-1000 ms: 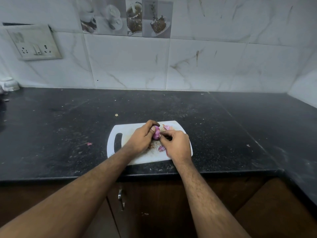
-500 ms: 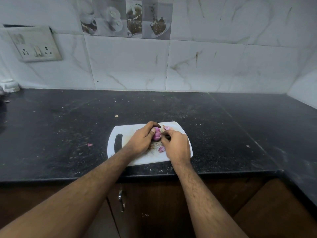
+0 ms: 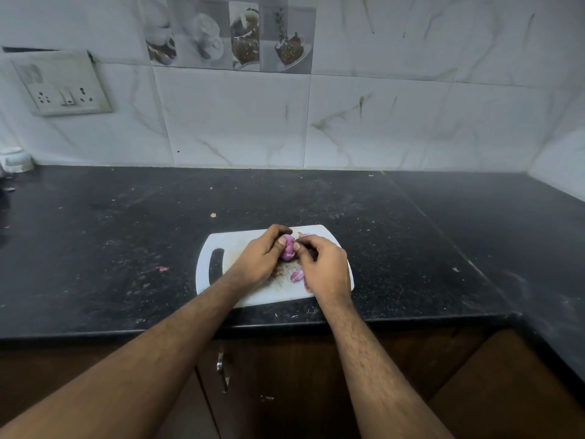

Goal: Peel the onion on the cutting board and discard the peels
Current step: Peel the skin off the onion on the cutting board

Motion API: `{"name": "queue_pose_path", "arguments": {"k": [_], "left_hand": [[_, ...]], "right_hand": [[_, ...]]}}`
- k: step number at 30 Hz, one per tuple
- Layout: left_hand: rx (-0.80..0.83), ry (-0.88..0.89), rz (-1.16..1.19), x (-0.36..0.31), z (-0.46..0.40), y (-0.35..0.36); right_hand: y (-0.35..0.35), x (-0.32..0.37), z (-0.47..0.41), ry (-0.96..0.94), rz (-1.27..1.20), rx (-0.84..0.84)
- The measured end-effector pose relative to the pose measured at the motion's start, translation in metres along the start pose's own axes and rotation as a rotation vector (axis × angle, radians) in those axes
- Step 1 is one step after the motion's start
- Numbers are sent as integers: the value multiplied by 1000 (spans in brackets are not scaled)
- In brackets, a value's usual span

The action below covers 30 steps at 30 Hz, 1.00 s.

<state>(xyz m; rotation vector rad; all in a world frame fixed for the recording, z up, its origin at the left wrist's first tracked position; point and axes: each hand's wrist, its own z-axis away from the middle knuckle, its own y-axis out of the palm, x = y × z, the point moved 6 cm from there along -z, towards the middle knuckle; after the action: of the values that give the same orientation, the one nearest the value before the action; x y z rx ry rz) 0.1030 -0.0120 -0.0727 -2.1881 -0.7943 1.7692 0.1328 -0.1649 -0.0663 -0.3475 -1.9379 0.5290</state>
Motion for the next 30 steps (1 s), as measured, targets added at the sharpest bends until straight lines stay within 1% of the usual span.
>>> {"name": "queue_pose_path", "arguments": {"k": [9, 20, 24, 30], "left_hand": [[22, 38, 19, -5, 3, -1], [19, 19, 70, -5, 5, -2], [24, 40, 66, -8, 6, -2], [19, 29, 53, -8, 6, -2]], "right_hand": [[-2, 4, 1, -54, 57, -21], [-2, 6, 1, -86, 103, -13], [-1, 6, 2, -66, 88, 1], [1, 8, 2, -56, 163, -7]]}}
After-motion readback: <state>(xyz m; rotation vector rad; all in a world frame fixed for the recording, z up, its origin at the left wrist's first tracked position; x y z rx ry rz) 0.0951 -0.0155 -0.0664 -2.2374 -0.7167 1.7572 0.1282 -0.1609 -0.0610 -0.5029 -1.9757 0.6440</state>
